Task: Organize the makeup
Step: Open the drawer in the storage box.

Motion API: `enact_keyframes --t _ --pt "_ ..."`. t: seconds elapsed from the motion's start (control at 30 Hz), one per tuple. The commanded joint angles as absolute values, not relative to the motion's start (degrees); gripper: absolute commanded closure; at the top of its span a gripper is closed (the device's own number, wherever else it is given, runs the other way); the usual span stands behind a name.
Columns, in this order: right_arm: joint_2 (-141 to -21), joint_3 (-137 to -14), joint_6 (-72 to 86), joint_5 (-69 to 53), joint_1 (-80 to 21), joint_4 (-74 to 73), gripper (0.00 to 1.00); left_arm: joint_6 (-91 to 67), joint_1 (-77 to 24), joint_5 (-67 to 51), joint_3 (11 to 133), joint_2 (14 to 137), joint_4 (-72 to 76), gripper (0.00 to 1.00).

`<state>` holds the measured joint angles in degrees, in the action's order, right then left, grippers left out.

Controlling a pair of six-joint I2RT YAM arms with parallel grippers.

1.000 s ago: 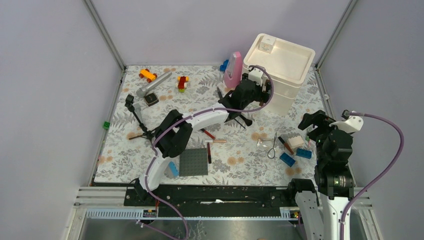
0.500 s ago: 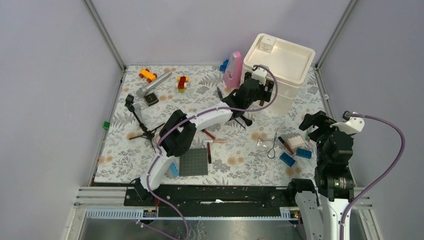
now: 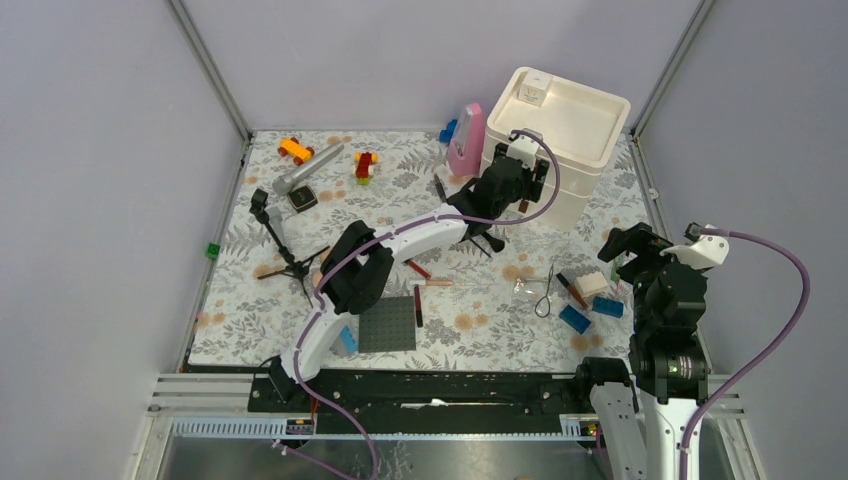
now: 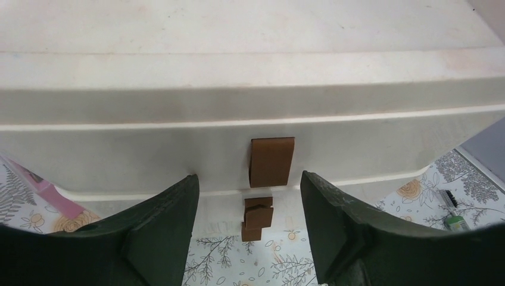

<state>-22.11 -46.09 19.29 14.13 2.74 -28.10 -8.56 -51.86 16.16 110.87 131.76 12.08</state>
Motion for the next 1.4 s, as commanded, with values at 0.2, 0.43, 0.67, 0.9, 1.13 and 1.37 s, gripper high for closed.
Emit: enact_keyframes --t 0.2,0.43,0.67,0.9,1.13,1.37 --pt "-21.9 -45.9 18.3 15.6 2.6 -27.8 0.02 -7.1 -52.2 17.0 114.2 132.0 14.1 0.44" --pt "-22.1 -45.7 18.2 15.1 2.6 -27.7 0.02 -6.7 -52.4 16.4 113.6 131.3 14.2 0.64" --pt "-22.1 -45.5 18.0 15.0 2.6 -27.7 0.02 -5.9 -52.4 16.1 112.3 130.2 14.6 0.77" --pt "-21.8 -45.0 18.2 14.9 2.6 -27.7 0.02 -4.6 -52.9 16.4 109.1 127.8 15.7 0.86" --pt "-21.9 -45.2 17.9 15.1 2.6 -27.7 0.01 -2.1 -54.0 17.1 105.8 125.4 16.9 1.00" --pt "-21.5 -44.9 18.3 14.8 2.6 -27.9 0.02 -0.6 -55.0 18.3 101.8 122.8 18.1 1.00"
